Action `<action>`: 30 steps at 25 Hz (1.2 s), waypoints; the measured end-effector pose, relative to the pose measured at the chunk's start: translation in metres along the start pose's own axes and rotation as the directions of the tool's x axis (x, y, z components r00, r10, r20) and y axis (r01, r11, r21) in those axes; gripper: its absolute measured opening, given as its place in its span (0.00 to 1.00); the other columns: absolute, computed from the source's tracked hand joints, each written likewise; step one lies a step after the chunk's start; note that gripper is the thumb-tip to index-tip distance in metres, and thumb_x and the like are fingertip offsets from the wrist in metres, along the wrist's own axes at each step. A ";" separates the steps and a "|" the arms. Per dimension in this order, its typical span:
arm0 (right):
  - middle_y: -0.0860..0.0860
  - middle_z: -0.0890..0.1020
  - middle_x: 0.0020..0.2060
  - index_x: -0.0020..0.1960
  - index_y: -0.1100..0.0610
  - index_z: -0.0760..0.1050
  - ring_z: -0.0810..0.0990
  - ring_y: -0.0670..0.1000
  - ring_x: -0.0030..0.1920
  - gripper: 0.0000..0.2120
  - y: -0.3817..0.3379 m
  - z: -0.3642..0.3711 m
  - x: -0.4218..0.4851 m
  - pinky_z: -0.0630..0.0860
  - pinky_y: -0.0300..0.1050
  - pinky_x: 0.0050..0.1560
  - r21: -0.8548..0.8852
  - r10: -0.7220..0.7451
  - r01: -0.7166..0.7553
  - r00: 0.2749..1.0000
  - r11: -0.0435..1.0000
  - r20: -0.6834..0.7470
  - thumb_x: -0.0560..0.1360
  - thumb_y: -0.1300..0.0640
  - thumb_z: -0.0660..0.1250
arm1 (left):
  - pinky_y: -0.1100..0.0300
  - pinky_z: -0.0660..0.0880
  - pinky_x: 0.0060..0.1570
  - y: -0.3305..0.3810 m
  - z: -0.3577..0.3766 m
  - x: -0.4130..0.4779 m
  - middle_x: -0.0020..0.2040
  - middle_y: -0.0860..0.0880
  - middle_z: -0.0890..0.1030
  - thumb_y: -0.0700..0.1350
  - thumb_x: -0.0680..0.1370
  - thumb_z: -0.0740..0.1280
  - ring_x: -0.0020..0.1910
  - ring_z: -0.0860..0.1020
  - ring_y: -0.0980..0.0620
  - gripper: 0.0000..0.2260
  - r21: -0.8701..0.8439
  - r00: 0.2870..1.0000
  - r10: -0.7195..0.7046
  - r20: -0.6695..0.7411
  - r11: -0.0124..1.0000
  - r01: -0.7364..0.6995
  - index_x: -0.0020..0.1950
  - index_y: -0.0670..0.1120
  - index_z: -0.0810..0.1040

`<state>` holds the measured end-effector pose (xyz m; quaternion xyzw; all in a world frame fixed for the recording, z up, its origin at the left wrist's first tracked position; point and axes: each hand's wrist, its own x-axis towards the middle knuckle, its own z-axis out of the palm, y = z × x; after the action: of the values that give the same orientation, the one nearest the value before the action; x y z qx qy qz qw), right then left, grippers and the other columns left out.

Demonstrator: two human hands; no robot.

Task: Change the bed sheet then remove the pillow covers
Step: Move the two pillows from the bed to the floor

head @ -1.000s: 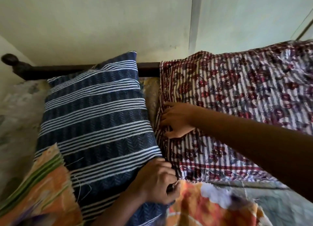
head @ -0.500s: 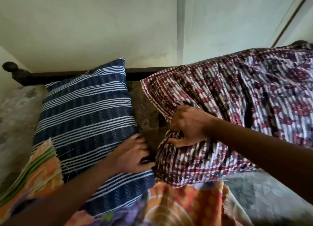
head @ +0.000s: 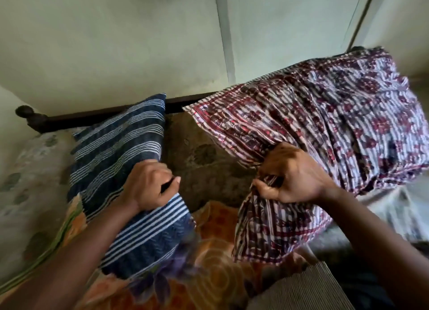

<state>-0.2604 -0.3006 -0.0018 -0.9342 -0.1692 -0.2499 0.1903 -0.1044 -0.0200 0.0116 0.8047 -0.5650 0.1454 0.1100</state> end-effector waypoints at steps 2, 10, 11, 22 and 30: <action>0.48 0.76 0.24 0.27 0.55 0.75 0.74 0.50 0.26 0.18 -0.006 -0.023 -0.012 0.69 0.42 0.38 0.019 0.056 -0.055 0.996 0.998 -0.072 0.72 0.47 0.63 | 0.56 0.62 0.30 0.029 -0.021 0.021 0.21 0.47 0.68 0.46 0.76 0.57 0.22 0.68 0.47 0.21 -0.121 0.998 -0.004 -0.069 0.993 -0.004 0.22 0.42 0.67; 0.51 0.71 0.22 0.25 0.57 0.69 0.69 0.55 0.25 0.22 -0.007 -0.138 -0.112 0.66 0.41 0.35 -0.051 0.210 -0.235 0.933 0.971 -0.292 0.75 0.49 0.61 | 0.61 0.56 0.28 0.222 0.001 0.128 0.23 0.52 0.59 0.46 0.76 0.56 0.23 0.59 0.55 0.17 -0.610 0.992 0.087 -0.096 0.782 -0.128 0.27 0.51 0.59; 0.52 0.70 0.22 0.25 0.57 0.69 0.68 0.56 0.24 0.21 -0.005 -0.147 -0.126 0.66 0.41 0.34 -0.043 0.233 -0.260 0.918 0.965 -0.320 0.75 0.49 0.61 | 0.62 0.55 0.28 0.241 0.004 0.135 0.24 0.53 0.58 0.46 0.76 0.56 0.23 0.58 0.56 0.17 -0.604 0.985 0.150 -0.082 0.779 -0.169 0.28 0.53 0.57; 0.44 0.61 0.20 0.25 0.54 0.65 0.62 0.43 0.22 0.19 0.038 -0.298 -0.236 0.60 0.37 0.27 0.242 0.430 -0.358 0.678 0.902 -0.596 0.73 0.51 0.64 | 0.62 0.58 0.31 0.419 -0.022 0.248 0.21 0.45 0.63 0.52 0.81 0.51 0.24 0.62 0.53 0.26 -0.572 0.935 0.348 -0.067 0.755 -0.322 0.25 0.44 0.61; 0.51 0.66 0.18 0.23 0.59 0.66 0.62 0.44 0.20 0.27 0.012 -0.376 -0.340 0.60 0.41 0.23 0.252 0.807 -0.818 0.367 0.517 -0.463 0.73 0.42 0.61 | 0.72 0.57 0.31 0.547 -0.058 0.347 0.25 0.48 0.64 0.44 0.76 0.56 0.24 0.61 0.63 0.15 -0.737 0.900 0.434 -0.045 0.593 -0.323 0.28 0.48 0.62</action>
<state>-0.6847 -0.5519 0.1166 -0.7891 0.3737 -0.3706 0.3166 -0.5151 -0.4893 0.1972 0.5623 -0.7393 -0.1280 0.3477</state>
